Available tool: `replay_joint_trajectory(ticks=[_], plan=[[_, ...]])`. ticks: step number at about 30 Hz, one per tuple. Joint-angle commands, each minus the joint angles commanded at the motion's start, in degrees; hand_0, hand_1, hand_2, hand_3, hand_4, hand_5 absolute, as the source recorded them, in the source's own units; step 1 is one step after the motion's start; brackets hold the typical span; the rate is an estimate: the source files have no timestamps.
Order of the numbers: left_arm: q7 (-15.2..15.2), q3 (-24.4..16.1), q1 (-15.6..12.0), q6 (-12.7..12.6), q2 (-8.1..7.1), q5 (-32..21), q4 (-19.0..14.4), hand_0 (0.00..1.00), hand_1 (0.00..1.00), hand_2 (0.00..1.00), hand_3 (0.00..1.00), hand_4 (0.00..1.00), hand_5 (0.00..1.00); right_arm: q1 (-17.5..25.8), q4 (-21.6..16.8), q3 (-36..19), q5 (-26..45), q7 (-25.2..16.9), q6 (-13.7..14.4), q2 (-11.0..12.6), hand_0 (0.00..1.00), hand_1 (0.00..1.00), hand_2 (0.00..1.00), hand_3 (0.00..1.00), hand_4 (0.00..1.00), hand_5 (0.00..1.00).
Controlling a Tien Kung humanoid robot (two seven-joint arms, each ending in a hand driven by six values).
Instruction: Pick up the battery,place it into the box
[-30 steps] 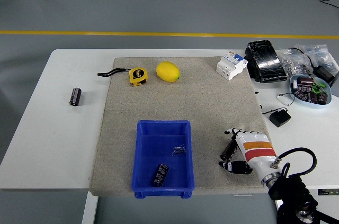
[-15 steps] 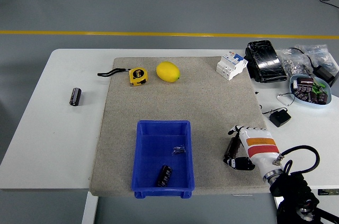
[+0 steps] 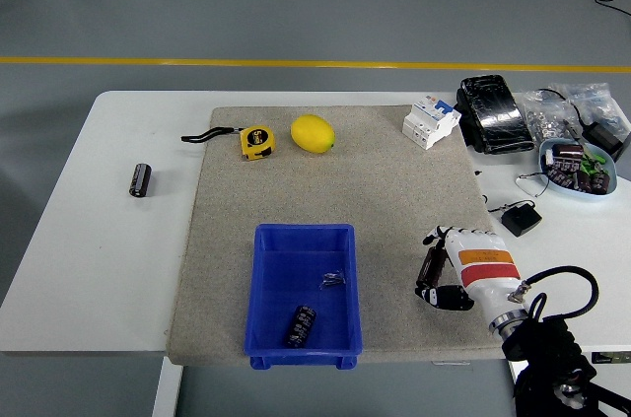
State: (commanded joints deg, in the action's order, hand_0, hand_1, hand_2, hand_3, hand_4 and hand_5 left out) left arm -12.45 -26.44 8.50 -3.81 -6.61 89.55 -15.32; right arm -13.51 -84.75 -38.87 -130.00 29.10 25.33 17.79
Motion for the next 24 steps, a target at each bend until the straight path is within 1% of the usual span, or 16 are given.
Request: replay_joint_trajectory(ticks=[2, 6, 10, 12, 14, 15, 18, 20, 23, 24], plan=[[0.0, 0.0, 0.0, 0.0, -0.03, 0.1, 0.0, 0.682, 0.641, 0.687, 0.615, 0.617, 0.664, -0.2, -0.9, -0.2, 0.0, 0.1, 0.0, 0.1, 0.347, 0.421, 0.513, 0.596, 0.951, 0.146], [0.0, 0.1, 0.1, 0.1, -0.11, -0.1, 0.0, 0.682, 0.639, 0.687, 0.614, 0.617, 0.664, -1.0, -4.5, -0.7, 1.3, -0.2, 0.2, 0.5, 0.346, 0.421, 0.513, 0.593, 0.942, 0.137], [0.1, -0.1, 0.1, 0.0, -0.18, 0.0, 0.1, 0.682, 0.639, 0.687, 0.614, 0.617, 0.664, -2.3, -9.4, -1.4, 2.9, -0.5, 1.2, 0.9, 0.346, 0.421, 0.513, 0.593, 0.942, 0.137], [0.1, 0.0, 0.1, 0.0, -0.21, -0.2, 0.1, 0.682, 0.64, 0.687, 0.616, 0.618, 0.665, -3.3, -11.6, -0.9, 3.6, -0.4, 1.7, 1.1, 0.329, 0.422, 0.512, 0.587, 0.938, 0.136], [0.1, 0.0, 0.1, 0.0, -0.23, -0.2, 0.1, 0.682, 0.64, 0.687, 0.616, 0.618, 0.665, -5.1, -14.3, 0.9, 5.0, -0.4, 2.1, 1.1, 0.329, 0.422, 0.512, 0.587, 0.938, 0.136], [0.1, 0.0, 0.0, 0.0, -0.24, -0.2, 0.1, 0.682, 0.64, 0.687, 0.616, 0.618, 0.665, -5.8, -15.1, 1.7, 5.4, -0.4, 2.1, 1.0, 0.329, 0.422, 0.512, 0.587, 0.938, 0.136], [0.1, 0.1, 0.0, -0.1, -0.21, -0.5, 0.1, 0.682, 0.64, 0.687, 0.616, 0.618, 0.664, -8.6, -16.5, 5.1, 6.8, -0.4, 1.6, 0.2, 0.327, 0.425, 0.514, 0.591, 0.944, 0.137], [0.1, 0.2, -0.1, -0.2, -0.19, -0.8, 0.2, 0.682, 0.64, 0.687, 0.616, 0.618, 0.664, -10.1, -16.4, 7.7, 7.7, -0.4, 1.8, -0.5, 0.327, 0.425, 0.514, 0.591, 0.944, 0.137], [0.1, 0.5, 0.0, -0.2, -0.28, -1.2, 0.2, 0.682, 0.64, 0.687, 0.616, 0.618, 0.664, -11.8, -15.6, 12.4, 8.8, 0.3, 3.7, -1.5, 0.327, 0.425, 0.514, 0.591, 0.944, 0.137], [0.1, 0.5, 0.0, -0.2, -0.31, -1.4, 0.2, 0.682, 0.64, 0.687, 0.616, 0.618, 0.665, -12.1, -15.3, 13.8, 9.2, 0.5, 4.1, -1.8, 0.298, 0.424, 0.517, 0.613, 0.961, 0.157]])
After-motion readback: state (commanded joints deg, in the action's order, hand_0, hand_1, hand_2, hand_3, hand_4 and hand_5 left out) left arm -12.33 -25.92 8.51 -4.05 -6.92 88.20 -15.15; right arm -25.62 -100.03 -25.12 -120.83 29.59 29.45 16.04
